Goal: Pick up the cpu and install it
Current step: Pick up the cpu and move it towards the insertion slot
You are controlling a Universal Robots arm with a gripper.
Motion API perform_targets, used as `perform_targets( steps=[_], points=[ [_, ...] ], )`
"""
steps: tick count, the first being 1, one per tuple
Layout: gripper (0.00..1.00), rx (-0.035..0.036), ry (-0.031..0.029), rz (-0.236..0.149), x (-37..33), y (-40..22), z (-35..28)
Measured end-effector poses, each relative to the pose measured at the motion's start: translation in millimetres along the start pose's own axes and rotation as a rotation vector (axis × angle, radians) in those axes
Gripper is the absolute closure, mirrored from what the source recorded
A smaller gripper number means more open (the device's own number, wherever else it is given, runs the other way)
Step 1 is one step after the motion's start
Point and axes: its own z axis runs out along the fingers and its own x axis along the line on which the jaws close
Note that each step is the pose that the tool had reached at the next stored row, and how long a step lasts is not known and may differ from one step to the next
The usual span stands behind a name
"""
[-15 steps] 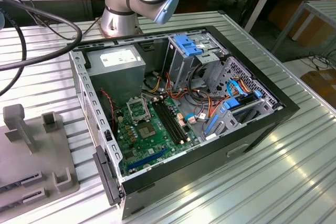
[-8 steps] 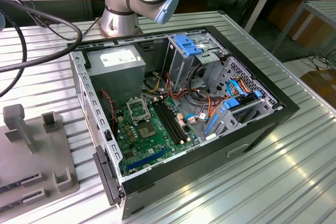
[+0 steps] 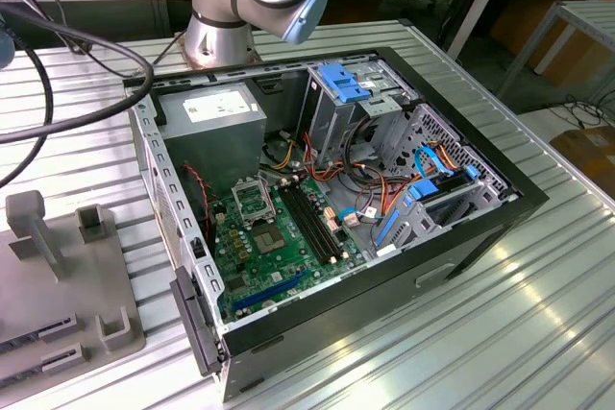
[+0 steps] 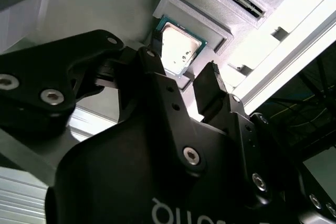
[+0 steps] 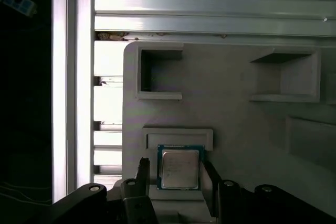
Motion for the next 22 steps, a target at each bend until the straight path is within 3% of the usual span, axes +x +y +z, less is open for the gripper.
perform_targets(
  steps=[10,11,22],
  points=[
    [0.47,0.0001,0.0001,0.0,-0.6,-0.1,2.6],
    [0.41,0.0,0.0,0.0,-0.7,0.0,2.6],
    [0.41,0.0,0.0001,0.004,-2.1,-0.1,4.5]
  ],
)
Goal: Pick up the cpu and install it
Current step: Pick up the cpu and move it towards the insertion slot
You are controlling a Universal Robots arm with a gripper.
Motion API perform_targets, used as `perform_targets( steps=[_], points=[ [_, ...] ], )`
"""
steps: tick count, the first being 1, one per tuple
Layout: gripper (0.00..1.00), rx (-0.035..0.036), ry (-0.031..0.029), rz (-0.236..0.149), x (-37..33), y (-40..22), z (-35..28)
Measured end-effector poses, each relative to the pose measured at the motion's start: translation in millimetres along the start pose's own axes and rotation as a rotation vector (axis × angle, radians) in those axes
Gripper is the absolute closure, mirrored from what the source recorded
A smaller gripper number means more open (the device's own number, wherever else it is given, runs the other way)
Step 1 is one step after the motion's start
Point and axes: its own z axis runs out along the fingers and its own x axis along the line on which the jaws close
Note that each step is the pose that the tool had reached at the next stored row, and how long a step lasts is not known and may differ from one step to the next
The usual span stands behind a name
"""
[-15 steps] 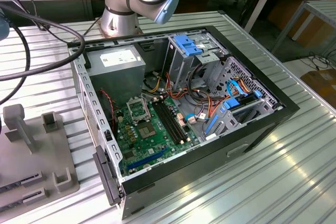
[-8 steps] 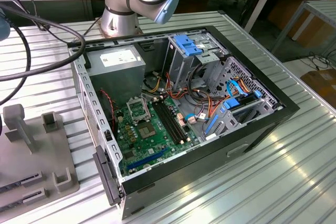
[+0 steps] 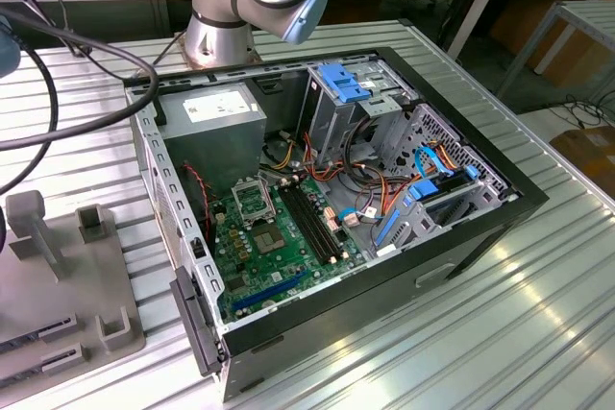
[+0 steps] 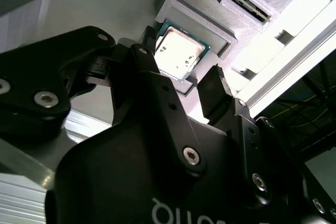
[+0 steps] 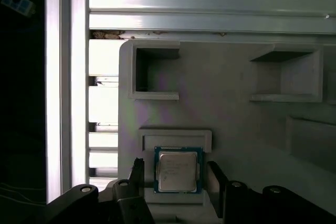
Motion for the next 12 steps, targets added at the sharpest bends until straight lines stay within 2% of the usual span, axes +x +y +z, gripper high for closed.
perform_targets(
  steps=[12],
  points=[
    [0.41,-0.0001,-0.0001,0.003,-2.5,0.0,3.7]
  ],
)
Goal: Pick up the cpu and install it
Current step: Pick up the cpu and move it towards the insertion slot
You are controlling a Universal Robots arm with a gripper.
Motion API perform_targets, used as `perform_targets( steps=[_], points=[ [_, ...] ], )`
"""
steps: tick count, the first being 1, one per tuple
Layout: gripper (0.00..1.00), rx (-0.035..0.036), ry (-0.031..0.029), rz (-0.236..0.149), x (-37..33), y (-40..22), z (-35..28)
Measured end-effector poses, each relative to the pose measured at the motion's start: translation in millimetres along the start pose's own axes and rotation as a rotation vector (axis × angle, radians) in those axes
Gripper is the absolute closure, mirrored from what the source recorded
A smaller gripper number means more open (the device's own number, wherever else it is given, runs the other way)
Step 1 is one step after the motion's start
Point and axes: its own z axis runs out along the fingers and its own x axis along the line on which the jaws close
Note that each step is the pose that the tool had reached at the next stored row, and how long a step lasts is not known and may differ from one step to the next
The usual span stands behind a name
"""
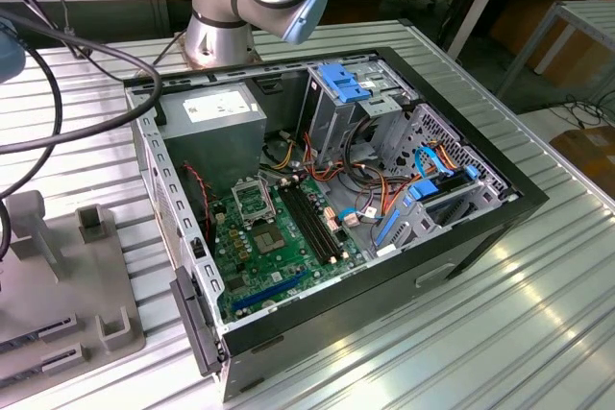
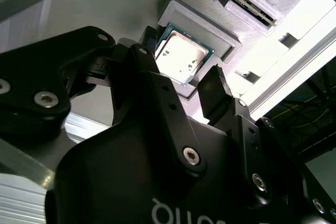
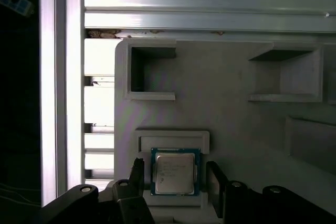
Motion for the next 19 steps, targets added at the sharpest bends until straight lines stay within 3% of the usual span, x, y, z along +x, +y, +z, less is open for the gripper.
perform_targets(
  steps=[14,16,17,19],
  points=[
    [0.41,0.0,0.0,0.003,-0.2,-0.1,1.9],
    [0.42,0.0,0.0,0.003,-0.2,-0.1,2.0],
    [0.49,0.0,-0.0001,0.003,-0.2,-0.1,2.0],
    [0.49,0.0,0.0,0.003,-0.2,-0.1,2.0]
  ],
)
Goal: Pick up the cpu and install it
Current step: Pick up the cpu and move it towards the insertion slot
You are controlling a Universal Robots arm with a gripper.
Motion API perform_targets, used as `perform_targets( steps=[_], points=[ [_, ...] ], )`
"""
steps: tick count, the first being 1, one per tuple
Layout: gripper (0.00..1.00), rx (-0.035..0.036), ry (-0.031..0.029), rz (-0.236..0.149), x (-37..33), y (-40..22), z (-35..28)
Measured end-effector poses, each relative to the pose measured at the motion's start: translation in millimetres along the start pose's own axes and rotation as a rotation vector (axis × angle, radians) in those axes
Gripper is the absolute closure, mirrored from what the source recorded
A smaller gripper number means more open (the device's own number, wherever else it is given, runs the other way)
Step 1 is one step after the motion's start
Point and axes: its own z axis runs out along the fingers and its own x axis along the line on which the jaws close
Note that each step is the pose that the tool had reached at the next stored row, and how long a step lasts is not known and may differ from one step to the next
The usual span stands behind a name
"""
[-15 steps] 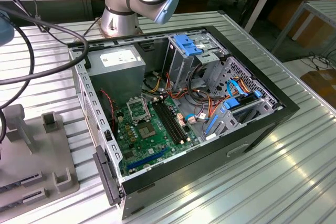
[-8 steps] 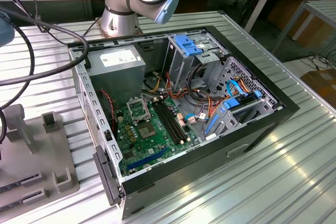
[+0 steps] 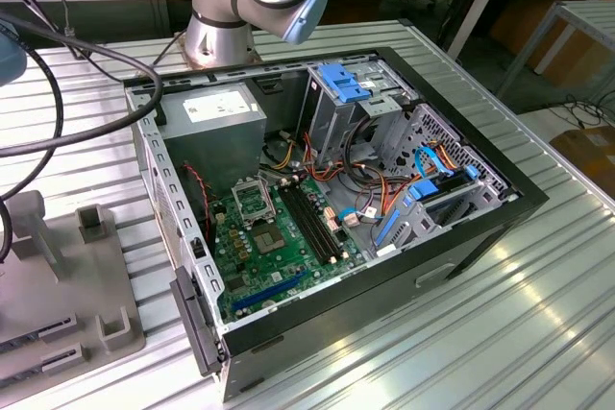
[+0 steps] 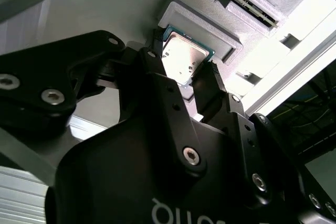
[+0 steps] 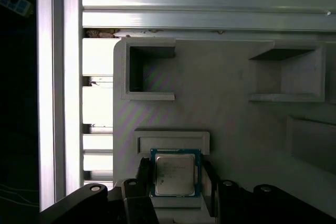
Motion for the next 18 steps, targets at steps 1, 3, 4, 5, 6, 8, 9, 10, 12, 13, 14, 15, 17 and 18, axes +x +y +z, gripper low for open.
perform_targets(
  steps=[1,3,4,5,6,8,9,10,12,13,14,15,17,18],
  points=[
    [0.49,0.0,0.0,0.0,0.0,0.0,0.0],
    [0.49,0.0,0.0,0.0,0.0,0.0,0.0],
    [0.49,0.0,0.0001,0.0,0.0,0.0,0.1],
    [0.49,-0.0001,-0.0001,0.0,0.0,0.0,0.0],
    [0.49,-0.0003,-0.0003,0.0,0.0,0.0,0.0],
    [0.49,-0.0001,-0.0001,0.0,0.0,0.0,-0.8],
    [0.49,-0.0001,0.0,0.0,0.0,0.0,-1.1],
    [0.49,-0.0001,0.0002,0.0,0.0,0.1,-1.6],
    [0.49,-0.0001,0.0003,0.0,0.0,0.1,-1.9],
    [0.49,-0.0001,0.0003,0.0,0.0,0.0,-1.9],
    [0.49,-0.0001,0.0003,0.0,0.0,0.0,-1.9],
    [0.49,0.0,0.0005,0.0,0.0,0.0,-1.9],
    [0.49,0.0001,0.0006,0.0,0.0,0.0,-1.6],
    [0.49,0.0,0.0004,0.0,0.0,0.0,-1.1]
  ],
)
